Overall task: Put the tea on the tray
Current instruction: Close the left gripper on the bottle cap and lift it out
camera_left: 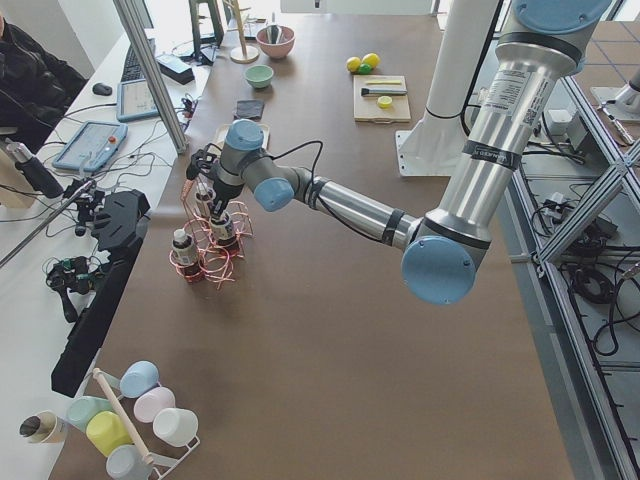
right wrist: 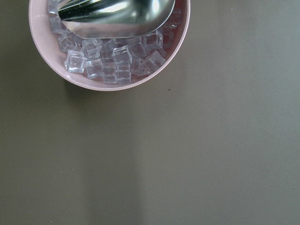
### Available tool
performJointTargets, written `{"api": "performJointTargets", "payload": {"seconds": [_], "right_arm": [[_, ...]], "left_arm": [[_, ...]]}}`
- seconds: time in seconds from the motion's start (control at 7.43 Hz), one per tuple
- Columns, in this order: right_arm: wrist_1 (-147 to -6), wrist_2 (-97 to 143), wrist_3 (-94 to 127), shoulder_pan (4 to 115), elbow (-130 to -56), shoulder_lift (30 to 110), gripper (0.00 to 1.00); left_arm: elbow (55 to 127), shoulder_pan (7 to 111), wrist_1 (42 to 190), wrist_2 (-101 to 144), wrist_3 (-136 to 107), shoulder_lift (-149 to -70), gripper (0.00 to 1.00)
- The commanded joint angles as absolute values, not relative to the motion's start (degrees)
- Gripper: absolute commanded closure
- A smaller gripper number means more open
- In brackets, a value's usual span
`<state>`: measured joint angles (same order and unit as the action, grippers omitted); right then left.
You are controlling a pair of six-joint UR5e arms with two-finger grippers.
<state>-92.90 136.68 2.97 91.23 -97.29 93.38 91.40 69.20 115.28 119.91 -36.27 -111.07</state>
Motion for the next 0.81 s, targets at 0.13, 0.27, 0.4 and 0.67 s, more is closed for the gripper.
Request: {"api": "performJointTargets", "payload": {"seconds": [0.13, 0.27, 0.4, 0.67], "right_arm": [[-92.9, 136.8, 3.0, 91.1, -97.0, 93.0, 0.0], [-92.9, 136.8, 3.1, 91.2, -97.0, 92.9, 0.0], [-92.9, 136.8, 3.1, 91.1, -97.1, 93.0, 0.0], [-92.9, 136.9, 3.1, 91.2, -97.0, 93.0, 0.0]], "left_arm": [[93.6, 75.1, 106.1, 125.4, -30.2, -114.7, 1.0], [96.6, 75.9, 102.0, 125.4, -29.5, -115.0, 1.0], [99.1, 77.4, 97.7, 125.4, -27.4, -115.2, 1.0], [103.0, 80.1, 89.5, 125.6, -23.4, -117.2, 1.0]]}}
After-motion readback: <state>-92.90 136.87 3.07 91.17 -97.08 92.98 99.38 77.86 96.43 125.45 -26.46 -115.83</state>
